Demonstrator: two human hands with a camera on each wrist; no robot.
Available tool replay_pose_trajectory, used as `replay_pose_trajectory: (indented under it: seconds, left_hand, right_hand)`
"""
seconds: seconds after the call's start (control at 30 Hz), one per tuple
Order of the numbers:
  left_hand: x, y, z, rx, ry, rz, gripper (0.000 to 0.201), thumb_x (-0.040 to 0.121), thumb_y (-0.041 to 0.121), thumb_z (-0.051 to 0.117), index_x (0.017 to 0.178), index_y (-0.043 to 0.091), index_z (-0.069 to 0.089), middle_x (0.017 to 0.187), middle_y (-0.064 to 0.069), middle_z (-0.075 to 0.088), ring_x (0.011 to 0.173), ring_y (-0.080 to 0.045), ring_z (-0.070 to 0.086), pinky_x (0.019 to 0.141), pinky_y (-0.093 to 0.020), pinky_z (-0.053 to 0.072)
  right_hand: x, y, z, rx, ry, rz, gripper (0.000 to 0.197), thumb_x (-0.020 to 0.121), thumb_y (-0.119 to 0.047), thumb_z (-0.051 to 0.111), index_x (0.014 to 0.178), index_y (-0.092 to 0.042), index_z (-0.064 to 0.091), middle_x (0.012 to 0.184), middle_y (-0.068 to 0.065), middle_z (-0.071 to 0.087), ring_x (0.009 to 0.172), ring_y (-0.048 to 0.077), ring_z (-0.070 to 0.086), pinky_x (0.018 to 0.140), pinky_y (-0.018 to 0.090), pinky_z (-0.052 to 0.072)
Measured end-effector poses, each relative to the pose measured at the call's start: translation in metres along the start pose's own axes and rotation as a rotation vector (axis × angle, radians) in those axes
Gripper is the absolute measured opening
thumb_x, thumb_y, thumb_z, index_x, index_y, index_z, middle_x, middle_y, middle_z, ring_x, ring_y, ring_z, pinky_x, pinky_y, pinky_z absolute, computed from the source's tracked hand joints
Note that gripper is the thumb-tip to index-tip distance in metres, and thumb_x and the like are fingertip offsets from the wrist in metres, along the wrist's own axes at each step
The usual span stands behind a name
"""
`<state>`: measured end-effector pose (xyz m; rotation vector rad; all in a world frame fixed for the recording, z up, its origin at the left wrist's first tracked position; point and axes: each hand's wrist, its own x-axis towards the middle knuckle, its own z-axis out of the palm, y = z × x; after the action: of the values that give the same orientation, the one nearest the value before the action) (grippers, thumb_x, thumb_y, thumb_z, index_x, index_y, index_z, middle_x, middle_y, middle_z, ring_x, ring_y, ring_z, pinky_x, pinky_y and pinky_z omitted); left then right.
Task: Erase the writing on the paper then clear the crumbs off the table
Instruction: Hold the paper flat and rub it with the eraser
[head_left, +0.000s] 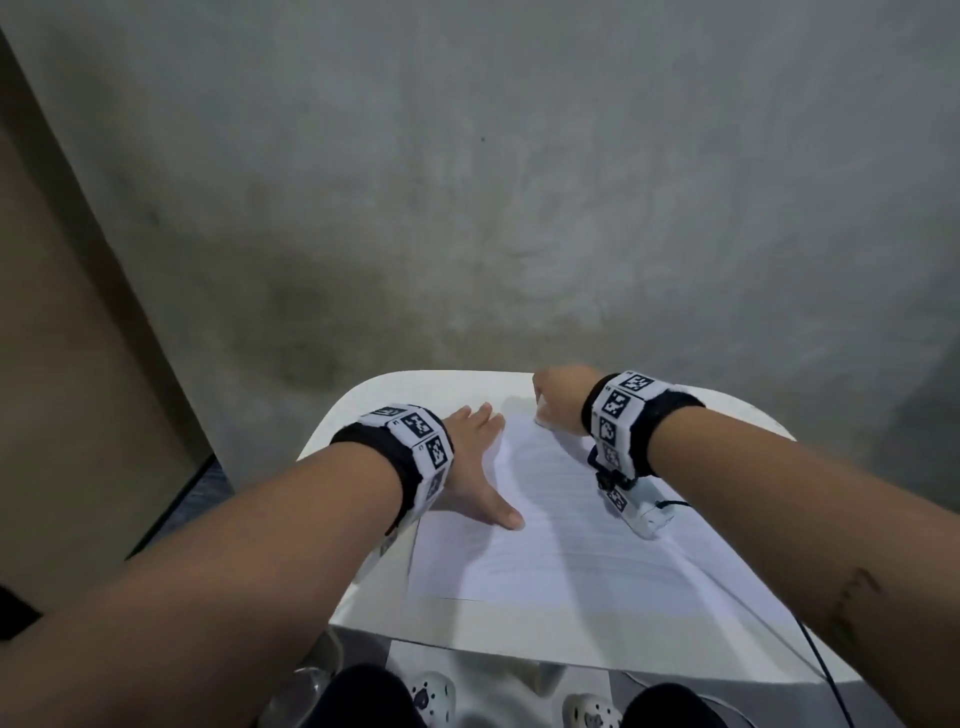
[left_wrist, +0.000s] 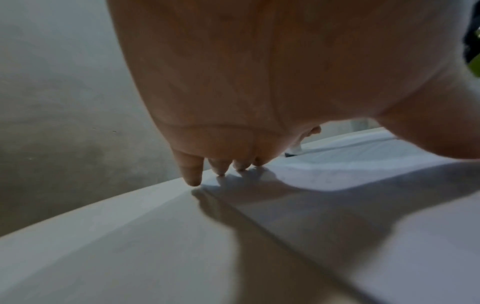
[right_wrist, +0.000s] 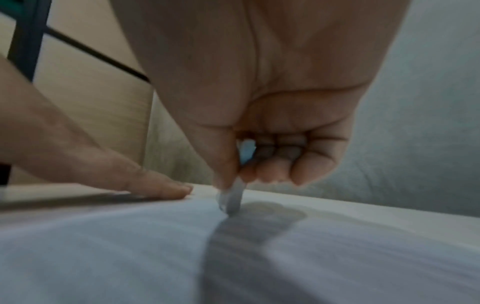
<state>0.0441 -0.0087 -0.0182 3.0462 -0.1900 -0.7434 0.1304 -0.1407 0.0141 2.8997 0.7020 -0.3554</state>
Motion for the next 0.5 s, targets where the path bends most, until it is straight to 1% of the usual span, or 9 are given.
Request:
replay_pose_trajectory:
  seconds: [0.03,0.1,0.17,0.23,0.3,0.37,0.43,0.47,0.5]
  left_hand:
    - [0.0,0.001,0.001,-0.002,0.004,0.003,0.127,0.07,0.079,0.059,0.152,0.02,-0.017,0.16,0.003,-0.022,0.148,-0.017,-0.015,0.118,-0.043,0.0]
    - [0.0,0.002,0.002,-0.005,0.021,0.013,0.128,0.07,0.078,0.061,0.152,0.019,-0.017,0.16,0.002,-0.021,0.148,-0.019,-0.014,0.118,-0.043,0.002]
    - [-0.001,0.003,0.002,-0.026,0.027,0.028,0.129,0.069,0.076,0.063,0.152,0.02,-0.018,0.161,0.001,-0.019,0.148,-0.021,-0.014,0.118,-0.042,0.002]
    - [-0.001,0.003,0.001,-0.029,0.009,0.028,0.128,0.071,0.075,0.064,0.152,0.02,-0.019,0.16,0.001,-0.021,0.148,-0.021,-0.015,0.118,-0.041,0.001]
    - [-0.002,0.003,0.0,-0.014,-0.019,0.015,0.128,0.072,0.075,0.062,0.151,0.018,-0.02,0.159,0.001,-0.024,0.147,-0.02,-0.017,0.118,-0.041,0.0]
    - [-0.003,0.004,-0.001,-0.002,-0.028,0.009,0.127,0.072,0.076,0.061,0.151,0.018,-0.021,0.159,0.001,-0.025,0.147,-0.02,-0.018,0.118,-0.042,0.0]
    - [-0.005,0.007,-0.004,0.005,-0.03,0.026,0.125,0.074,0.073,0.062,0.152,0.019,-0.019,0.159,0.0,-0.023,0.147,-0.02,-0.018,0.117,-0.042,0.0]
    - [-0.005,0.008,-0.006,0.011,-0.034,0.033,0.122,0.075,0.072,0.062,0.152,0.02,-0.017,0.16,0.0,-0.023,0.147,-0.019,-0.018,0.117,-0.041,-0.001]
    - [-0.006,0.008,-0.007,0.019,-0.041,0.037,0.121,0.076,0.071,0.061,0.152,0.019,-0.017,0.159,0.001,-0.023,0.147,-0.019,-0.019,0.117,-0.041,-0.001]
  right_hand:
    - [0.003,-0.002,0.002,-0.047,-0.012,-0.011,0.014,0.087,-0.013,0.058,0.076,-0.01,0.051,0.082,0.008,0.061,0.08,0.029,0.057,0.07,0.029,0.049]
    - [0.003,-0.011,0.008,-0.158,-0.049,-0.129,0.027,0.088,-0.014,0.059,0.071,-0.016,0.038,0.083,0.003,0.057,0.08,0.026,0.061,0.073,0.031,0.053]
    - [-0.003,-0.021,0.014,-0.225,-0.108,-0.252,0.018,0.09,-0.011,0.059,0.08,-0.02,0.046,0.086,-0.005,0.056,0.077,0.018,0.058,0.067,0.026,0.047]
    - [-0.003,-0.022,0.007,-0.265,-0.107,-0.264,0.009,0.089,-0.012,0.06,0.098,-0.012,0.058,0.096,-0.003,0.064,0.081,0.021,0.058,0.069,0.027,0.045]
    - [0.0,-0.013,0.0,-0.259,-0.104,-0.157,0.007,0.09,-0.015,0.056,0.089,-0.008,0.056,0.092,0.004,0.061,0.081,0.025,0.056,0.069,0.027,0.044]
    - [0.002,-0.013,0.002,-0.229,-0.069,-0.141,0.008,0.091,-0.015,0.054,0.085,-0.011,0.056,0.092,0.005,0.061,0.079,0.026,0.056,0.067,0.027,0.042]
    - [-0.005,-0.024,0.009,-0.159,-0.096,-0.227,0.017,0.092,-0.013,0.054,0.106,-0.012,0.061,0.097,0.003,0.062,0.085,0.025,0.058,0.07,0.028,0.041]
    - [-0.007,-0.027,0.011,-0.126,-0.134,-0.26,0.022,0.092,-0.011,0.052,0.113,-0.014,0.059,0.091,0.0,0.058,0.085,0.024,0.055,0.07,0.028,0.04]
    - [-0.007,-0.027,0.009,-0.119,-0.136,-0.277,0.017,0.092,-0.01,0.052,0.108,-0.011,0.058,0.085,-0.001,0.054,0.083,0.023,0.052,0.067,0.027,0.039]
